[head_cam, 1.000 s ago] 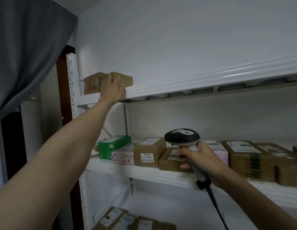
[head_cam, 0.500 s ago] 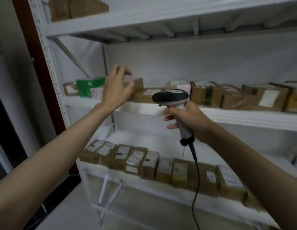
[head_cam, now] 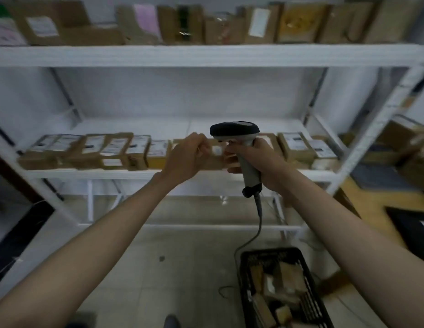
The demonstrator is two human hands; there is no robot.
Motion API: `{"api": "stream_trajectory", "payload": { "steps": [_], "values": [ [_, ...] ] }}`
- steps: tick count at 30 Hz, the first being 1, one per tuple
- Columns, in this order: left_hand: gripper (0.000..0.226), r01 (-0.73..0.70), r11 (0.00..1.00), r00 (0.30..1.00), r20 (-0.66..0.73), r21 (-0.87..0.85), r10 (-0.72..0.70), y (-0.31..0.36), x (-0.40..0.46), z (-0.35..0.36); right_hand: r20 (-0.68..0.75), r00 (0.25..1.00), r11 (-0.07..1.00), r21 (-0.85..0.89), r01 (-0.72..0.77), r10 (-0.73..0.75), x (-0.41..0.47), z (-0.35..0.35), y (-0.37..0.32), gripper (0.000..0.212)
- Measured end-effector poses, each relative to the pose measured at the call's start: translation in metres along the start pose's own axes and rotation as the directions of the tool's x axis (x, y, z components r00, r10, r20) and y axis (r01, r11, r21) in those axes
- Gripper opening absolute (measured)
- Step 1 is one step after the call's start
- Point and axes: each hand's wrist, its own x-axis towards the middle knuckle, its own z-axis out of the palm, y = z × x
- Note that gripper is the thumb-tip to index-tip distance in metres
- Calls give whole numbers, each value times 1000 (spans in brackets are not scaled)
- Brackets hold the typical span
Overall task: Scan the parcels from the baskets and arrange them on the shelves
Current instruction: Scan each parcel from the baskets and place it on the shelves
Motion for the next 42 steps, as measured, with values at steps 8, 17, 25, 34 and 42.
{"api": "stream_trajectory", "payload": {
  "steps": [8, 17, 25, 34, 42],
  "values": [
    [5, -16, 998, 887, 460, -54, 39, 81, -42, 141, -221, 937, 960, 139, -243, 269, -87, -108, 99, 19],
    [10, 54, 992, 609, 791, -117, 60, 107, -97, 257, -412, 738, 810, 500, -307, 534, -159, -154, 204, 11],
    [8, 64, 995, 295, 954, -73, 51, 83, -170, 372, -455, 466, 628, 702, -336, 759, -208, -164, 329, 6],
    [16, 63, 997, 150, 987, 48, -57, 11, -271, 501, -375, 299, 453, 854, -258, 877, -200, -127, 507, 4],
    [30, -45, 996, 98, 992, 80, -76, -51, -306, 643, -307, 258, 369, 899, -237, 916, -171, -114, 666, 8]
  ]
}}
